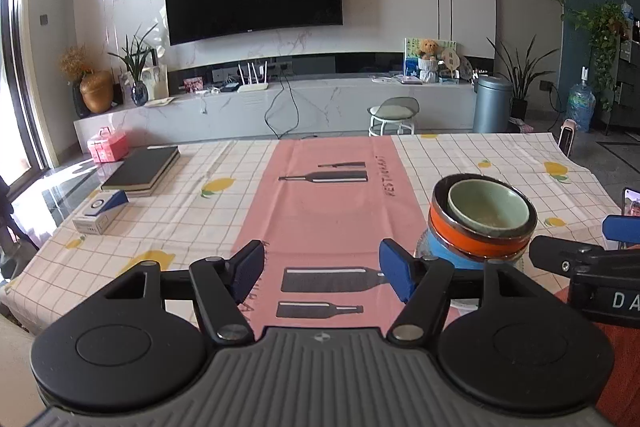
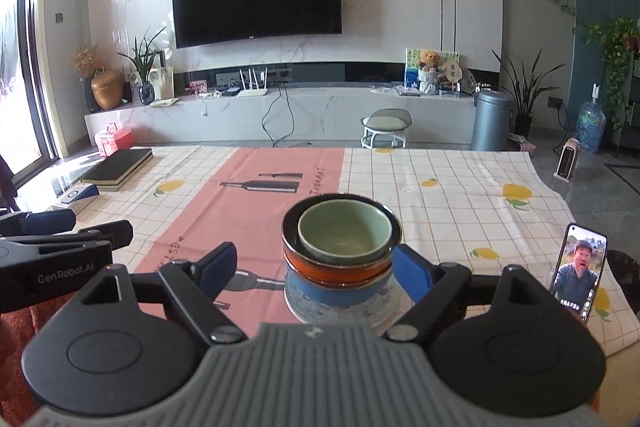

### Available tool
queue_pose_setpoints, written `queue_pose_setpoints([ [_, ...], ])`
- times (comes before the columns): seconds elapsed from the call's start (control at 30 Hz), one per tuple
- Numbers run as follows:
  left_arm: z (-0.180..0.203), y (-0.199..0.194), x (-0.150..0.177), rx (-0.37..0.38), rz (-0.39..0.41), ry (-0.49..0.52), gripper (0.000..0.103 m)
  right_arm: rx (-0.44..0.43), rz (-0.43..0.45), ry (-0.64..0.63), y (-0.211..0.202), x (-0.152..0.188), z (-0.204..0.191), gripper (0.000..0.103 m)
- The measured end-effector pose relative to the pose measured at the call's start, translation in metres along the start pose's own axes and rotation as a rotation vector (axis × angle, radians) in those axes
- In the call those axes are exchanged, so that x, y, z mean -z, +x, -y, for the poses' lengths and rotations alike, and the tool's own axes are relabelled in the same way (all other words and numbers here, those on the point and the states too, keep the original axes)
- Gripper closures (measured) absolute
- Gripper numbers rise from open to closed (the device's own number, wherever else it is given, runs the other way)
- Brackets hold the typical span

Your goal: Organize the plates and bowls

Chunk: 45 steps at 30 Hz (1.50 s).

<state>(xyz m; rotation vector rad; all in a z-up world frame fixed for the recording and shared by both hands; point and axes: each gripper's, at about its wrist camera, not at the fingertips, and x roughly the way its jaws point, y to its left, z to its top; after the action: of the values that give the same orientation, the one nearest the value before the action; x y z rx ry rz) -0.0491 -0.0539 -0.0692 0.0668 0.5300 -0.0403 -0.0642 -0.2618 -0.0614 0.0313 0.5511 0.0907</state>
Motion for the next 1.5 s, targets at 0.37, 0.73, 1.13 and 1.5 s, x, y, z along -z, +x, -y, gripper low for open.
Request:
queue_pose_setpoints([
  [0.37, 0.005, 0.006, 0.007, 0.009, -0.064, 0.014, 0.025, 0.026, -0.095, 0.032, 0.024, 0.016, 0.012, 0.019],
  [0.73, 0.002, 0.006, 0.003, 0.017, -0.075, 0.004, 0.025, 0.013, -0.098, 0.011, 0.024, 0.016, 0.007, 0.019],
  [1.13, 0.001, 0.004, 0.004, 0.017, -0.081, -0.001, 0.025, 0.017, -0.095, -0.003, 0.022, 0.015, 0.002, 0.019],
  [1.5, -0.002, 0.004, 0.005, 0.018, -0.083, -0.003, 0.025, 0.017, -0.095, -0.007, 0.023, 0.014, 0.001, 0.019],
])
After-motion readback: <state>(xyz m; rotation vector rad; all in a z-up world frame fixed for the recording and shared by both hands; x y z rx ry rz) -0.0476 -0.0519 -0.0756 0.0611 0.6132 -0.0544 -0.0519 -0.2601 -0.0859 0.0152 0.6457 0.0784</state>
